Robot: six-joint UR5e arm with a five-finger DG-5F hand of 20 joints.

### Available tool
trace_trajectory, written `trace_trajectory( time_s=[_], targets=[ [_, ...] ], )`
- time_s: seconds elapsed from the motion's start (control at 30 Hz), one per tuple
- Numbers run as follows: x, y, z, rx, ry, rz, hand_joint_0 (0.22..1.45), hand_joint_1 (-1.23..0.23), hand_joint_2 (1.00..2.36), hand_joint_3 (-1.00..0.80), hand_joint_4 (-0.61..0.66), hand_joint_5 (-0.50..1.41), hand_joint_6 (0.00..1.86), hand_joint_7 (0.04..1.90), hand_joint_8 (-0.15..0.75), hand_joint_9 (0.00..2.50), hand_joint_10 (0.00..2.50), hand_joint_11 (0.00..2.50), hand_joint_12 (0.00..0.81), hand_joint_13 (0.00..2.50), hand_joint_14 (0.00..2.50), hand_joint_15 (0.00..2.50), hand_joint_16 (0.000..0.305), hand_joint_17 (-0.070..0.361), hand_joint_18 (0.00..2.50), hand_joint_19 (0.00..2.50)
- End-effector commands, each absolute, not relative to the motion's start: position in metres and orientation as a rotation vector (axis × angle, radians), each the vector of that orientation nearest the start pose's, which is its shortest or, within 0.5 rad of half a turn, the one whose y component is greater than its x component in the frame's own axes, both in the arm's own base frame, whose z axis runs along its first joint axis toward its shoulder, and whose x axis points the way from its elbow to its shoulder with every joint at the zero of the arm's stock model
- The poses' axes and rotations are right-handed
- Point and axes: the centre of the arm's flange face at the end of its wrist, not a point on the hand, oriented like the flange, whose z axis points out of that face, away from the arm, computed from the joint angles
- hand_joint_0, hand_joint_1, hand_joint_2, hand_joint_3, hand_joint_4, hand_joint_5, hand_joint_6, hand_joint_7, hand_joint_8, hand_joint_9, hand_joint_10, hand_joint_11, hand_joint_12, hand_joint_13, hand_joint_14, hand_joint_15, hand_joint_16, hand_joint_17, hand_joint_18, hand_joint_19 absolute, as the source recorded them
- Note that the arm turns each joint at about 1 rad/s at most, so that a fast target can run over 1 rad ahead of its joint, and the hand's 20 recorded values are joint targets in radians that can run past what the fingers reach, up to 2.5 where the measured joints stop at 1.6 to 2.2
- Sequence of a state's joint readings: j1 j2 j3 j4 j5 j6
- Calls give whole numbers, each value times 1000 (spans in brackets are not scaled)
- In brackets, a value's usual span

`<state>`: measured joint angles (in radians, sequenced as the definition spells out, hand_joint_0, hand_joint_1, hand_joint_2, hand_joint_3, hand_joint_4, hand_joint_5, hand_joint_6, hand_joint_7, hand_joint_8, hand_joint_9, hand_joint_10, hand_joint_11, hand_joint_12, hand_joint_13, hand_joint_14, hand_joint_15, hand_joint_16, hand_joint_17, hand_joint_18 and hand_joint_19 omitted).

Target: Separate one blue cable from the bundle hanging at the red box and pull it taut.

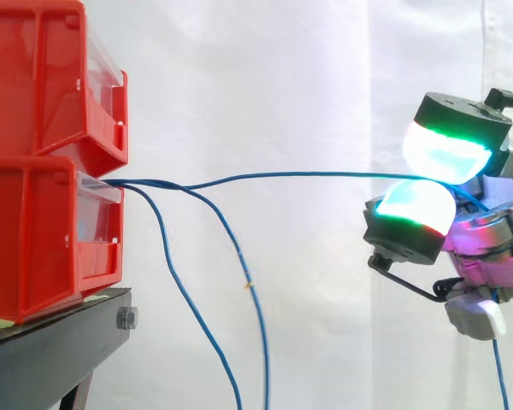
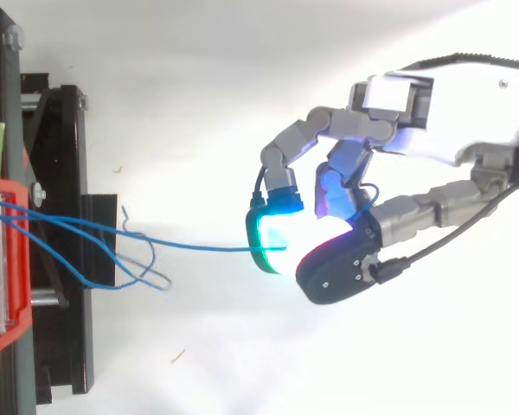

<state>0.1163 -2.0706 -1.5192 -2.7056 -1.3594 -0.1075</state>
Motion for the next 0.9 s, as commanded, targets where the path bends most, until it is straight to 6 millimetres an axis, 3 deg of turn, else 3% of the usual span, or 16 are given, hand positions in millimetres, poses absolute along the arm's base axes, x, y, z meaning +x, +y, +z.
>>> trace_trajectory(
  time_s=[0.0, 0.27, 0.3, 0.67, 0.87],
  targets=[
    [665, -75, 264, 1249, 1164, 1105, 702, -747, 1018, -291, 55, -219, 897, 1081, 291, 1051, 1157, 1560, 378, 1239, 1204, 1592, 52, 116, 1074, 804],
    [667, -73, 254, 1261, 1177, 1101, 704, -738, 1017, -288, 57, -219, 897, 1075, 298, 1029, 1461, 1548, 376, 1198, 1449, 1576, 52, 118, 1103, 831],
    [667, -73, 246, 1267, 1186, 1095, 704, -738, 1017, -288, 57, -219, 897, 1075, 298, 1029, 1461, 1548, 376, 1198, 1449, 1576, 52, 118, 1103, 831],
    [669, -63, 240, 1212, 1235, 1014, 704, -737, 1017, -290, 61, -218, 896, 1080, 299, 1018, 1565, 1544, 379, 1192, 1539, 1565, 52, 117, 1102, 847],
    [661, -54, 223, 1174, 1251, 991, 704, -736, 1017, -291, 60, -218, 896, 1088, 295, 1016, 1580, 1542, 374, 1191, 1553, 1539, 52, 117, 1102, 850]
  ],
)
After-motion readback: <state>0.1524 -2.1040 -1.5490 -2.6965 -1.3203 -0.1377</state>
